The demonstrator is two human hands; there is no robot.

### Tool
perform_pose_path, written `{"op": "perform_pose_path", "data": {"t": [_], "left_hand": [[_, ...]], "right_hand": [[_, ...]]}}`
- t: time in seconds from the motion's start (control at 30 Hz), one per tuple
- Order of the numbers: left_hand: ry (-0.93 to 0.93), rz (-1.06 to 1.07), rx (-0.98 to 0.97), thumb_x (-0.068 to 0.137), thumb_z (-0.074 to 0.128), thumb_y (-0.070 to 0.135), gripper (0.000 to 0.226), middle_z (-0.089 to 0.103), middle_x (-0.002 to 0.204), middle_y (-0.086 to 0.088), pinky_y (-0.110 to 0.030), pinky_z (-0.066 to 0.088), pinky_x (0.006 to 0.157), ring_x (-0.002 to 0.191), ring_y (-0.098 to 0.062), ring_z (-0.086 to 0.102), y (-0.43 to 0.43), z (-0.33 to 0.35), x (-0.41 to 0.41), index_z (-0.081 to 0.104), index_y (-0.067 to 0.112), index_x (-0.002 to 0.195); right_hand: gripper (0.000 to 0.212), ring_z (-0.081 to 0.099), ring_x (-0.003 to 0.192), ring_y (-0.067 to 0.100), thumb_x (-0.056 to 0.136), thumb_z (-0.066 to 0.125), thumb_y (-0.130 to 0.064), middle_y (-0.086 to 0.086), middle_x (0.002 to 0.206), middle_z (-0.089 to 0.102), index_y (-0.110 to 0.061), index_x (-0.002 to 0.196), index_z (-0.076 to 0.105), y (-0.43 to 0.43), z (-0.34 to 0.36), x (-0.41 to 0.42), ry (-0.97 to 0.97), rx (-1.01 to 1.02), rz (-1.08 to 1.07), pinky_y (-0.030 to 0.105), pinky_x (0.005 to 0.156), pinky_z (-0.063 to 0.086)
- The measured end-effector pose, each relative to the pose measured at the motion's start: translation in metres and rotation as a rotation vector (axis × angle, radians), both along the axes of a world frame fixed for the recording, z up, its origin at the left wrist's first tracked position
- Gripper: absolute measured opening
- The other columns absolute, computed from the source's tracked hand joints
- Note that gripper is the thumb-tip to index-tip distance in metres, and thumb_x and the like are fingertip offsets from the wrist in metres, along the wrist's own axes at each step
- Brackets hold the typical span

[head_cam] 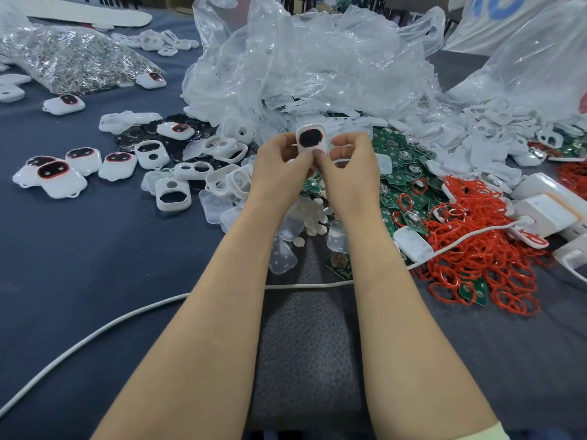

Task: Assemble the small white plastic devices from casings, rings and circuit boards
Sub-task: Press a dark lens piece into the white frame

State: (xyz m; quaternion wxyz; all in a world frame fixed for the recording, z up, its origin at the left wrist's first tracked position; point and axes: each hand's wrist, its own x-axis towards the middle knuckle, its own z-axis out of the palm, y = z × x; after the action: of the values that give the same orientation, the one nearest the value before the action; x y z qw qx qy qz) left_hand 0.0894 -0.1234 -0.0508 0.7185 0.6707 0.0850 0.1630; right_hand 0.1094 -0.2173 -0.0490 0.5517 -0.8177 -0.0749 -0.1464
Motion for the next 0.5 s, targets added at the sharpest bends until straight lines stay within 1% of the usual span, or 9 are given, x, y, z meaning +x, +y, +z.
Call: {"op": "perform_pose_path", "data": {"t": [0.03,0.07,0.17,0.23,0.27,0.33,0.4,0.43,0.5], "left_hand": [[-0.003,-0.003,-0.001,0.092,0.056,0.005,0.014,0.07,0.087,-0.003,-0.029,0.058,0.081,0.082,-0.014,0.068,0.0,0.0,0.0,0.063,0.013,0.102],[-0.005,-0.004,-0.003,0.092,0.056,0.007,0.012,0.069,0.086,-0.002,-0.026,0.058,0.078,0.08,-0.013,0.067,0.0,0.0,0.0,0.062,0.013,0.1],[0.002,0.012,-0.02,0.093,0.058,0.008,0.008,0.069,0.093,-0.009,-0.023,0.058,0.073,0.084,-0.017,0.067,0.002,0.0,0.001,0.062,0.009,0.1],[0.006,0.032,-0.049,0.093,0.059,0.007,0.007,0.068,0.095,-0.011,-0.022,0.058,0.071,0.086,-0.02,0.067,0.003,0.001,0.002,0.061,0.009,0.1],[0.008,0.044,-0.066,0.093,0.059,0.007,0.007,0.068,0.094,-0.01,-0.022,0.058,0.07,0.086,-0.021,0.067,0.004,0.001,0.002,0.06,0.01,0.1],[0.023,0.069,-0.087,0.093,0.059,0.007,0.013,0.067,0.098,-0.009,-0.023,0.058,0.071,0.087,-0.023,0.068,0.005,0.0,0.001,0.057,0.01,0.106],[0.043,0.086,-0.087,0.093,0.059,0.008,0.02,0.067,0.102,-0.008,-0.024,0.058,0.073,0.081,-0.018,0.069,0.006,-0.001,0.002,0.056,0.009,0.113],[0.047,0.098,-0.087,0.093,0.059,0.008,0.02,0.066,0.101,-0.006,-0.025,0.059,0.074,0.075,-0.014,0.068,0.006,-0.001,0.001,0.056,0.009,0.113],[0.049,0.124,-0.095,0.094,0.058,0.007,0.018,0.065,0.099,-0.005,-0.026,0.059,0.074,0.069,-0.011,0.066,0.008,0.0,0.002,0.056,0.009,0.111]], "right_hand": [[0.02,0.051,0.07,0.002,0.087,0.067,-0.022,-0.009,0.08,0.054,-0.018,0.098,0.052,-0.001,0.001,0.001,0.012,0.003,0.007,0.013,0.063,0.04],[0.015,0.052,0.069,0.002,0.087,0.067,-0.021,-0.01,0.077,0.054,-0.018,0.095,0.054,-0.001,0.001,0.001,0.022,0.011,0.017,0.014,0.065,0.041],[0.007,0.057,0.074,0.011,0.088,0.065,-0.018,-0.008,0.075,0.057,-0.018,0.093,0.06,-0.002,0.003,0.001,0.048,0.055,0.063,0.027,0.071,0.05],[0.004,0.058,0.074,0.013,0.089,0.064,-0.017,-0.005,0.076,0.061,-0.016,0.094,0.064,-0.002,0.005,0.001,0.062,0.086,0.096,0.03,0.072,0.05],[0.006,0.058,0.075,0.013,0.09,0.062,-0.018,-0.004,0.079,0.063,-0.015,0.095,0.065,-0.003,0.006,0.001,0.074,0.107,0.099,0.031,0.073,0.051],[0.015,0.059,0.081,0.015,0.093,0.059,-0.022,0.0,0.089,0.066,-0.013,0.101,0.067,-0.008,0.006,0.003,0.096,0.144,0.04,0.035,0.08,0.053],[0.016,0.062,0.087,0.017,0.093,0.057,-0.023,0.001,0.095,0.067,-0.013,0.102,0.067,-0.016,0.005,0.006,0.074,0.107,-0.092,0.036,0.086,0.053],[0.015,0.062,0.087,0.016,0.093,0.056,-0.021,0.0,0.093,0.067,-0.013,0.101,0.067,-0.02,0.005,0.007,0.05,0.065,-0.16,0.034,0.086,0.051],[0.014,0.058,0.082,0.012,0.092,0.056,-0.018,-0.002,0.087,0.064,-0.013,0.098,0.067,-0.026,0.004,0.008,0.006,-0.021,-0.263,0.025,0.077,0.046]]}}
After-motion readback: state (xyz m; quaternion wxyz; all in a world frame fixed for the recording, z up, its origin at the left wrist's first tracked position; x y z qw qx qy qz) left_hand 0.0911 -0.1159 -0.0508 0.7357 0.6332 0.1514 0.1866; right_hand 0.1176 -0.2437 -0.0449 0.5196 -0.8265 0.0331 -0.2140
